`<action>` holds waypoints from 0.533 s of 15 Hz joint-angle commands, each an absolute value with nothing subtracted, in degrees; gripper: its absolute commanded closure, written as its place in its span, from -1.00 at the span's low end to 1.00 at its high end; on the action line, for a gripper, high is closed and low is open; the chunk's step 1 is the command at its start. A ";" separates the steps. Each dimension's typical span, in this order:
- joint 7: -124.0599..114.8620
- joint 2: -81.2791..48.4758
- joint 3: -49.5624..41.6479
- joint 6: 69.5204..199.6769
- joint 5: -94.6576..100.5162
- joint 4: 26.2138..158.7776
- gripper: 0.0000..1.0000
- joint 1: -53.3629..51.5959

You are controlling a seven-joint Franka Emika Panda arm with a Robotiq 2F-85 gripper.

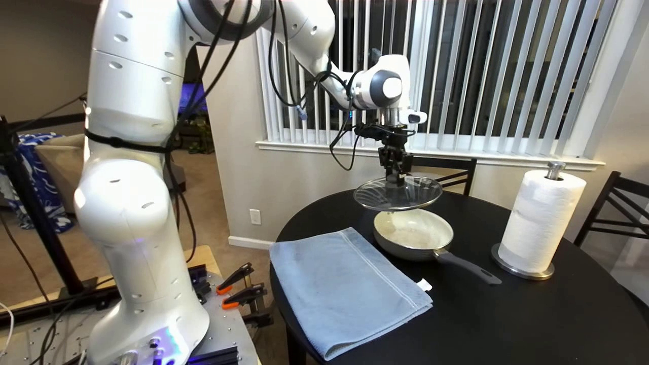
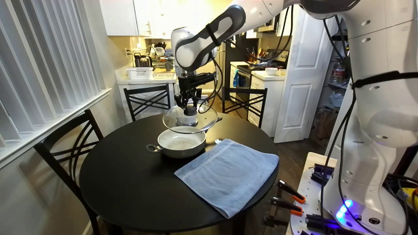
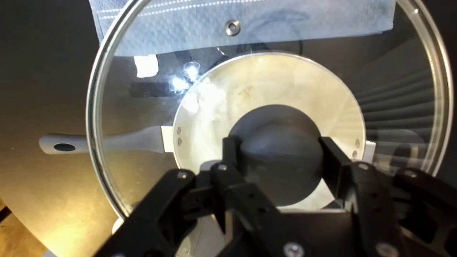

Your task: Place the lid on the pan

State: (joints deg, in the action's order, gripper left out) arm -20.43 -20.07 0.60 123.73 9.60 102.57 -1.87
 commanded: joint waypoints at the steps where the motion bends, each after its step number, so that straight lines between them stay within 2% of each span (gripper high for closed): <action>1: -16.45 -26.94 0.08 119.24 5.00 91.69 0.34 -1.52; 8: -13.72 -36.76 -0.63 118.01 -0.06 85.04 0.34 -0.20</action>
